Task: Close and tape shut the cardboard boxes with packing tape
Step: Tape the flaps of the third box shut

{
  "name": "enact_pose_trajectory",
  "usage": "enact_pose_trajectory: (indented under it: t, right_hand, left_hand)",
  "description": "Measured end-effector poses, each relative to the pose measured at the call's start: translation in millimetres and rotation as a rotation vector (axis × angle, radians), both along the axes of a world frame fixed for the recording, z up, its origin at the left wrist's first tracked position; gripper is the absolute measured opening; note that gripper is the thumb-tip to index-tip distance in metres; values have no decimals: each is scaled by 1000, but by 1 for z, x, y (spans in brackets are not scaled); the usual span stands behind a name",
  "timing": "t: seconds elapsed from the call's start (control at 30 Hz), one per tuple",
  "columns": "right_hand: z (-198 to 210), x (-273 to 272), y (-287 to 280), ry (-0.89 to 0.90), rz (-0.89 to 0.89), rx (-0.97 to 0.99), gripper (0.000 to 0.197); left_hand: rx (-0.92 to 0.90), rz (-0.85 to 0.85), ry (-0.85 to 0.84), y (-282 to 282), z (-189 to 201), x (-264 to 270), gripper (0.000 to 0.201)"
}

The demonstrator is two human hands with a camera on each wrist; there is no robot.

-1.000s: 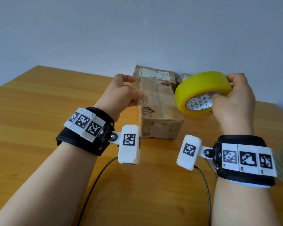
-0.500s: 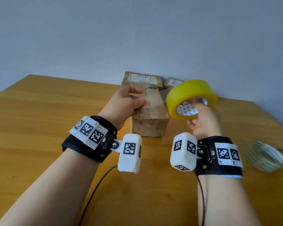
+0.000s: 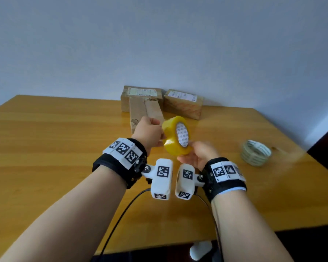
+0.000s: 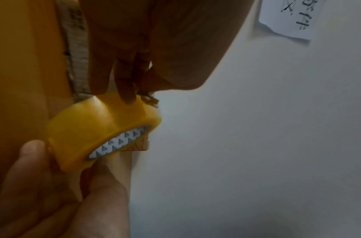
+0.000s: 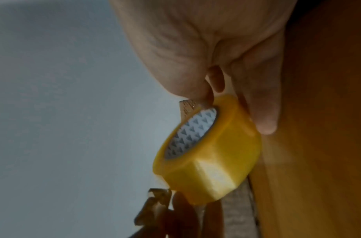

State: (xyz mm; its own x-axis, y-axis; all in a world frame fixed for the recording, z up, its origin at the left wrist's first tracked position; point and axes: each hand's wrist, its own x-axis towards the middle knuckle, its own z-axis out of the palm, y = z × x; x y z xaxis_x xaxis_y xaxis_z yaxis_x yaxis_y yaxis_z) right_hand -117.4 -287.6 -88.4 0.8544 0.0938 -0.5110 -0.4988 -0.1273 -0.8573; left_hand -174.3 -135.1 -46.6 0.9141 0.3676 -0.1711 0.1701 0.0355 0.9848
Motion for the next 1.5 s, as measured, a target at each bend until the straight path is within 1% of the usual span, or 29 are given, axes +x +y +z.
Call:
enact_pose_trajectory:
  t: [0.07,0.1,0.17,0.23,0.3,0.4,0.47,0.5,0.57,0.6,0.63,0.73,0.77,0.9,1.0,1.07,1.2,1.3,1.4,1.5]
  right_hand:
    - [5,-4,-5,-35,29,-152,24]
    - [9,-4,-9,-86,43,-261,21]
    - [21,-3,-20,-224,83,-556,15]
    - [33,-4,-31,-304,146,-814,21]
    - [40,-8,-41,-300,248,-974,25]
    - [39,-15,-45,-244,442,-1133,22]
    - [38,-20,-43,-199,548,-1178,20]
    - [37,-22,-42,-187,585,-1189,25]
    - [38,-25,-40,-177,611,-1204,35]
    - [39,-25,-40,-180,609,-1214,36]
    - [39,-25,-40,-185,604,-1235,34]
    - [41,-24,-41,-210,604,-1302,16]
    - [41,-23,-41,-201,624,-1311,14]
    - [40,-22,-46,-145,729,-1348,28]
    - [39,-21,-50,-140,796,-1385,32]
    - [38,-20,-50,-143,840,-1444,32]
    - [39,-21,-50,-162,852,-1523,25]
    - [40,-21,-54,-151,834,-1536,15]
    - [45,-21,-56,-131,817,-1515,20]
    - [49,-20,-57,-133,810,-1488,21]
  left_hand:
    - [-19,37,5,-5,-2,0,20]
    - [-17,41,10,-8,-1,0,20]
    - [-12,39,27,-12,-1,1,19]
    - [-26,35,43,-14,1,2,23]
    - [-42,28,62,-15,3,3,21]
    - [-41,19,91,-17,3,3,22]
    - [-34,9,118,-18,2,1,24]
    - [-37,6,133,-19,1,-1,25]
    - [-75,12,149,-19,-4,-4,26]
    - [-87,18,148,-17,-7,-5,28]
    - [-85,15,142,-16,-11,-6,31]
    - [-44,-8,116,-12,-20,-4,38]
    - [-38,-15,114,-11,-22,-3,41]
    - [-49,-64,140,-7,-26,1,48]
    - [-82,-86,176,-4,-27,0,46]
    - [-120,-98,187,-2,-29,0,45]
    - [-168,-123,212,4,-31,-2,47]
    - [-135,-136,239,11,-27,-5,45]
    - [-86,-180,247,16,-24,-4,50]
    - [-116,-222,216,18,-20,-4,45]
